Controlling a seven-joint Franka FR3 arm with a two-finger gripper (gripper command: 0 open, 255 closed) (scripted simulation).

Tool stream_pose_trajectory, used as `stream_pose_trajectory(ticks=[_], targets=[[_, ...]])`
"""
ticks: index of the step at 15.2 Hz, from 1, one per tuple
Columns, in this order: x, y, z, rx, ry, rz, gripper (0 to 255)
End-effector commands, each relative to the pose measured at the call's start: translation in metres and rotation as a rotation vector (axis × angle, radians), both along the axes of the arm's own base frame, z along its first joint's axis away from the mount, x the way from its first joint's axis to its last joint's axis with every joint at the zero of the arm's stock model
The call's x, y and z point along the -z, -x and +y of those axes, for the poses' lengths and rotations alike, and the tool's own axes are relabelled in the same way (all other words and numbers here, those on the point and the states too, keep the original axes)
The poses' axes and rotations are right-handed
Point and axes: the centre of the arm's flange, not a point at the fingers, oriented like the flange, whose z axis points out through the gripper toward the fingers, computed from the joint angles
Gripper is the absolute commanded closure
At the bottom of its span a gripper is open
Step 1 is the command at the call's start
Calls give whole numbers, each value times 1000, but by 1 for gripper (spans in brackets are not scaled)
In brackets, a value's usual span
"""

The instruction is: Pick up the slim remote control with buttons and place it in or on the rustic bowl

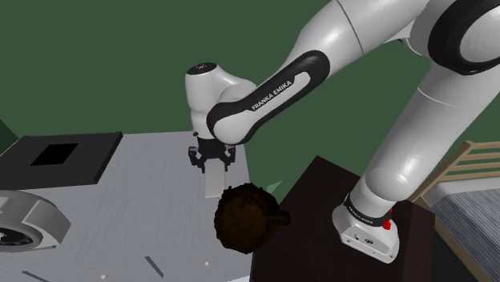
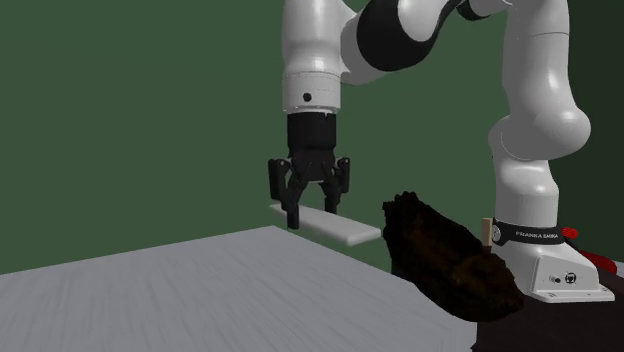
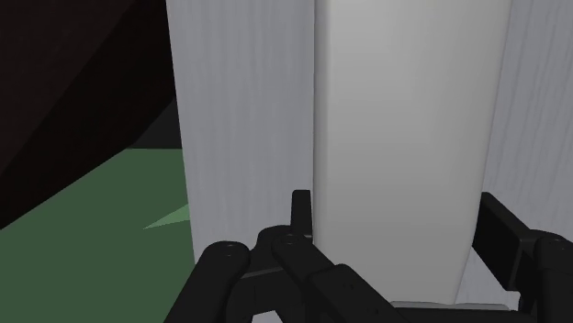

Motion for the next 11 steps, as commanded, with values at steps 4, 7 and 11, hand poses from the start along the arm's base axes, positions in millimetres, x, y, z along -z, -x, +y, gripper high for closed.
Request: stream_pose_trajectory(ticks=[4, 7, 11], targets=[[-26, 0, -1, 0, 0, 0, 255], [-42, 0, -1, 0, 0, 0, 255], [-63, 0, -1, 0, 0, 0, 255]])
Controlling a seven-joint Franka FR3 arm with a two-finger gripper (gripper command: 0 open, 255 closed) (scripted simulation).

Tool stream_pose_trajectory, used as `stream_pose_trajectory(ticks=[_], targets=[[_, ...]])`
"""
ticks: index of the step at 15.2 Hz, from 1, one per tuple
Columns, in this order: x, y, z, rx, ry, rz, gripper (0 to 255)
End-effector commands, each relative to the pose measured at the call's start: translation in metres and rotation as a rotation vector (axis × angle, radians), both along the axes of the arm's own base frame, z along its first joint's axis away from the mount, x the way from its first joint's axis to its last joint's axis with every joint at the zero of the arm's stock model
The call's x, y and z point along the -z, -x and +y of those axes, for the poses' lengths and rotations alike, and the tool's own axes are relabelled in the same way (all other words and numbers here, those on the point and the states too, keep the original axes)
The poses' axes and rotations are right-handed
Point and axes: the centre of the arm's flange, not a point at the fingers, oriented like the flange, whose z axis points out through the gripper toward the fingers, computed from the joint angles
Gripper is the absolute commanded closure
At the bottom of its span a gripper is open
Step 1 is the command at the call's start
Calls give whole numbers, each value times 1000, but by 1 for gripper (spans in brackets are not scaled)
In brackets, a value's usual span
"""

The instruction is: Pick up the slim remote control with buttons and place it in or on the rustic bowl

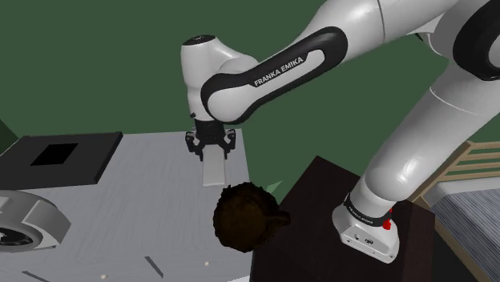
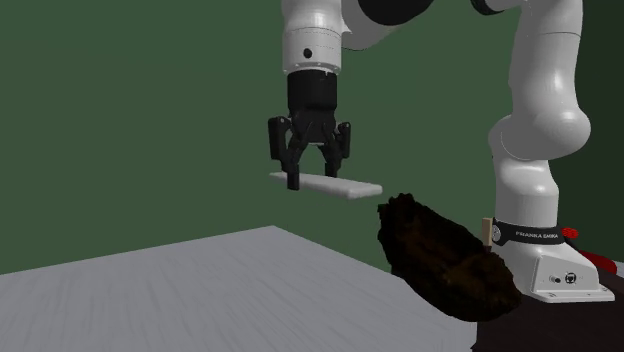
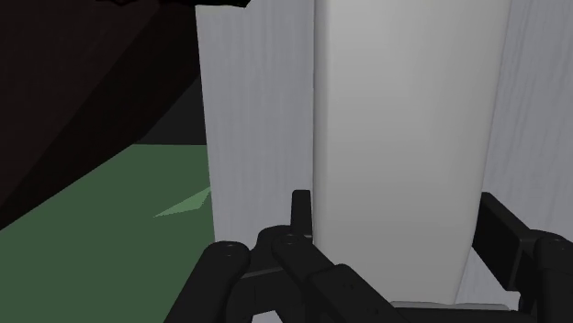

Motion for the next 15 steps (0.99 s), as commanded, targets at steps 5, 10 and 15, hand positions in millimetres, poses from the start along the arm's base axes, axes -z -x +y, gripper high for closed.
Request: stream_pose_trajectory(ticks=[5, 10, 15], targets=[[-23, 13, 4, 0, 0, 0, 255], [-24, 76, 21, 0, 0, 0, 255], [-25, 140, 38, 0, 0, 0, 255]])
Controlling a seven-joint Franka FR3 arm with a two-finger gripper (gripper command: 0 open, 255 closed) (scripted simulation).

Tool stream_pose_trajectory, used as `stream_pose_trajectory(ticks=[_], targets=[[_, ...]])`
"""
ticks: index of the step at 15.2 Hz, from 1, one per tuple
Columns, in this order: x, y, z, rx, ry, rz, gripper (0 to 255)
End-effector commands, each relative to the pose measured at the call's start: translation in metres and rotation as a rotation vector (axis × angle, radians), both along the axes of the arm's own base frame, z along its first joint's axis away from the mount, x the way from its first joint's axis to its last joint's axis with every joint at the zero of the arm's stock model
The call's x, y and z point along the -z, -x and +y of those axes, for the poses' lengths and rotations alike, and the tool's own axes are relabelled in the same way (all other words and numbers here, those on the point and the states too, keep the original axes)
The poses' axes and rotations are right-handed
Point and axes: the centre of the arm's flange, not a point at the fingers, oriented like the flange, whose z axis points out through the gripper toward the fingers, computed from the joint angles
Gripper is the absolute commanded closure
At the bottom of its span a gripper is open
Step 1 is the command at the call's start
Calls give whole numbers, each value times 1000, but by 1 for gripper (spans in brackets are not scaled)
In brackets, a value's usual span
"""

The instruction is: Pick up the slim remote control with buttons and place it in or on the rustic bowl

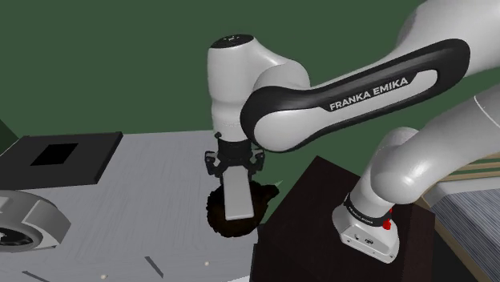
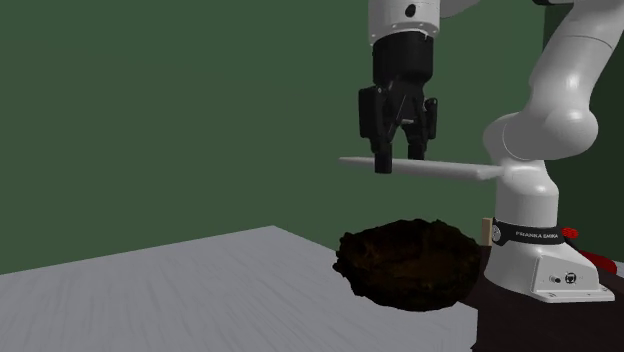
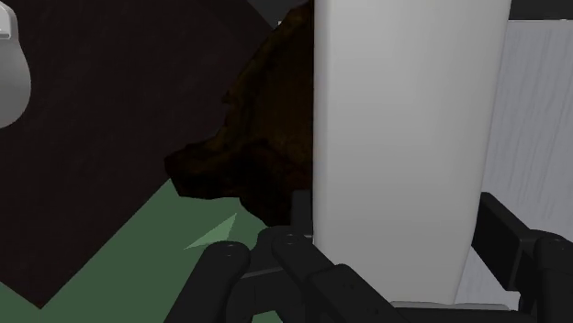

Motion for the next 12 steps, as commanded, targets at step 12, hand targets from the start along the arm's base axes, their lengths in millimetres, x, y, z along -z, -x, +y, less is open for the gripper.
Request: stream_pose_trajectory(ticks=[12], targets=[[61, 24, 4, 2, -1, 0, 255]])
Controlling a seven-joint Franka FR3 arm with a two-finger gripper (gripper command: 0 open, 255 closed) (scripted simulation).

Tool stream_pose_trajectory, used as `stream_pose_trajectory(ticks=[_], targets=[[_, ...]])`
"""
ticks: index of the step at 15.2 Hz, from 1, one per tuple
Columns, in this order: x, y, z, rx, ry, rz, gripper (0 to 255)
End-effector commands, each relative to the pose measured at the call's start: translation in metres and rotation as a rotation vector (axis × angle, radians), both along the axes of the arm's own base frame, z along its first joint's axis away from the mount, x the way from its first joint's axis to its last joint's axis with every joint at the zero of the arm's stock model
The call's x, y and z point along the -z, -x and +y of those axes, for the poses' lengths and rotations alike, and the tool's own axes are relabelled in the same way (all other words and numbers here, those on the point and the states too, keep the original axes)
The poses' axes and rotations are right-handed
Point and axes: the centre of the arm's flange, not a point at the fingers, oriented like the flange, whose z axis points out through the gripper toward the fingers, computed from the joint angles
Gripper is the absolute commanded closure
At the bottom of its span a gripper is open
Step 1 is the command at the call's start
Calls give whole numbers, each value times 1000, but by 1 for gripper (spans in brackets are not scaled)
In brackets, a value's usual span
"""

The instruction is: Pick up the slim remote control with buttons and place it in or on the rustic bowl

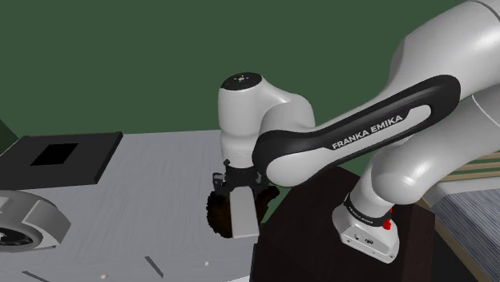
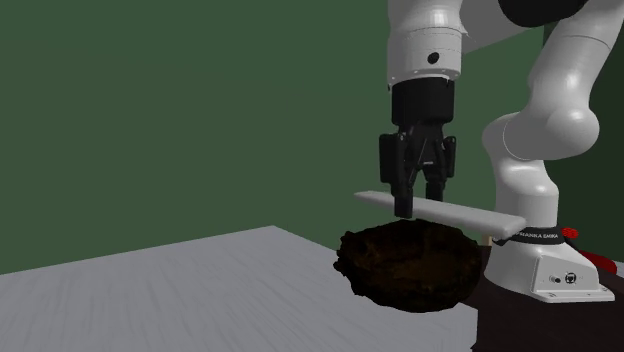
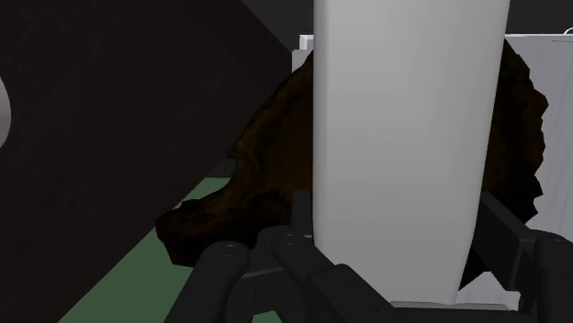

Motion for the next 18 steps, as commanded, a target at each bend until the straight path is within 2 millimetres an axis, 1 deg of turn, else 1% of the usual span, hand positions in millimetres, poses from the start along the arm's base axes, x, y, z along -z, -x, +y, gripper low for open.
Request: stream_pose_trajectory(ticks=[1, 2, 10, 11, 16, 18], targets=[[11, -1, -1, 0, 0, -1, 255], [20, -1, -1, 0, 0, -1, 255], [20, -1, -1, 0, 0, -1, 255], [20, -1, -1, 0, 0, -1, 0], [20, -1, -1, 0, 0, -1, 0], [-7, -1, -1, 0, 0, -1, 0]])
